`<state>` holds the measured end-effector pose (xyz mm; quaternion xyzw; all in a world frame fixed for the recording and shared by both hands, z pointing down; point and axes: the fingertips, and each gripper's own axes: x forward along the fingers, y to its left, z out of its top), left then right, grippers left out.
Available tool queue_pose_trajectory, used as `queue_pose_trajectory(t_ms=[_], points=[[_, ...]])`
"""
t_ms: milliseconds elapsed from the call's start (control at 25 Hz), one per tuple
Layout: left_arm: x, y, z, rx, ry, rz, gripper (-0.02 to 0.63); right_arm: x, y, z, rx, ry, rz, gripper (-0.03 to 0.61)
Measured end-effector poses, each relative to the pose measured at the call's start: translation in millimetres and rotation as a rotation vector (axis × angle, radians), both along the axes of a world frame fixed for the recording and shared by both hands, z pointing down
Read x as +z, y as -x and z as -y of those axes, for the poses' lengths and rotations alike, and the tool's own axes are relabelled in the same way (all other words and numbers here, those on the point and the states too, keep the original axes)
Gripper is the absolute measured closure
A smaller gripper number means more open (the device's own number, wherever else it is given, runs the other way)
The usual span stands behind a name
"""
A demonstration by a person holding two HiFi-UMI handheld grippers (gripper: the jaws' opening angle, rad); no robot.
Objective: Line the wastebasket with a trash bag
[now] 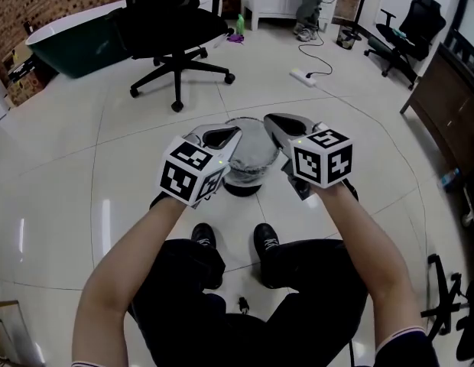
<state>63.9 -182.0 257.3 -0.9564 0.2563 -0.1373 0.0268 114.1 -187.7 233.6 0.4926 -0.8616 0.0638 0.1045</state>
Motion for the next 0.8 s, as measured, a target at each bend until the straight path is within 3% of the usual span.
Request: queue_pose_trajectory(t_ms=[280,800], points=[[-10.2,0.2,-36.6,0.003,-0.071,-0.057,0.601,-3.0,1.1,-48.1,-0.027,-0.116,0.012,0.577],[-24.0,-3.2,-65.4,0.008,-0.089,-0.132,0.601,-3.6,-0.4,-86.6,-0.027,-0.141,0.027,0.578]])
